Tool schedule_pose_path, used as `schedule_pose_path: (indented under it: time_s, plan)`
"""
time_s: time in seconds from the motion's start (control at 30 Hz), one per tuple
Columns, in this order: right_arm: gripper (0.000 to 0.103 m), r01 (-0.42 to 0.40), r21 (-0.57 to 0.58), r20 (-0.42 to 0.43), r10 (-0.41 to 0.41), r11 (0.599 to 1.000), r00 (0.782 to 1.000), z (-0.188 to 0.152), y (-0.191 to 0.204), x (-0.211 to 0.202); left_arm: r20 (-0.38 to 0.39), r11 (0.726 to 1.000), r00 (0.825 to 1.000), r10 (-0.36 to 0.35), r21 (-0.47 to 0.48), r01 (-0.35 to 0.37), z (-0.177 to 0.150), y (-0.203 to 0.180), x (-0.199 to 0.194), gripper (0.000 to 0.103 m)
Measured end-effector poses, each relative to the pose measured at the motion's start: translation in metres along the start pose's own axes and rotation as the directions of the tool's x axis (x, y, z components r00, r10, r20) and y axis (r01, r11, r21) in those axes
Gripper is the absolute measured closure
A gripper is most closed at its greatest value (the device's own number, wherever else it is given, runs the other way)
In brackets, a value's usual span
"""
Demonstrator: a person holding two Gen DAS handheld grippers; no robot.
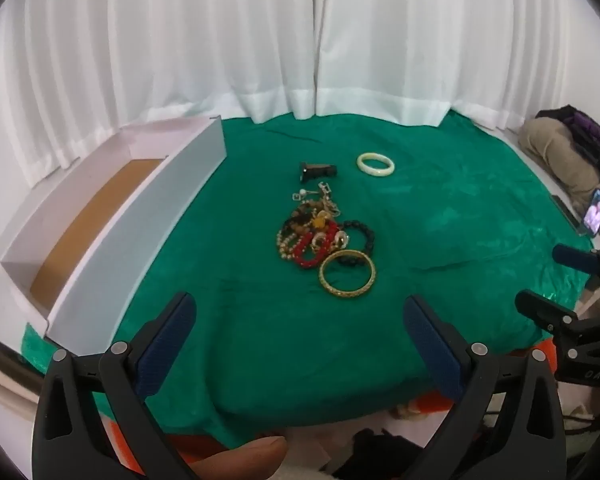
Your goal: Organize jewelry
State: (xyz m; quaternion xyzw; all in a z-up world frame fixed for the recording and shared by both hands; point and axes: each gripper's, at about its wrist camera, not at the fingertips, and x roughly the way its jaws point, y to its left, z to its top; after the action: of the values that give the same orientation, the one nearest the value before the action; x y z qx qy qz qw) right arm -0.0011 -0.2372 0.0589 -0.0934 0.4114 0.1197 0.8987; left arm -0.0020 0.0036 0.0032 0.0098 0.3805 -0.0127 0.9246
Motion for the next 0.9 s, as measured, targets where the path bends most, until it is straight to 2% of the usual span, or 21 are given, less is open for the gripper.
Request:
schedule_pose_path:
  time_s: [0.17, 0.9]
  plan:
    - [0.014, -0.002, -0.001, 0.004, 0.002, 1.000, 1.000, 0.0005, 0.0013, -0.0008, -0.037, 1.000, 0.999, -0.023, -0.004, 0.023, 0.0005, 0.0015, 0.0038, 0.000]
    - [0.014, -0.015, -0.001, -0.006, 0.015, 1.000, 1.000, 0.0020, 0.0024, -0.0007, -0.073, 0.999, 0.997, -0.031, -0.009, 0.031, -0.0021, -0.0024, 0.0097, 0.000]
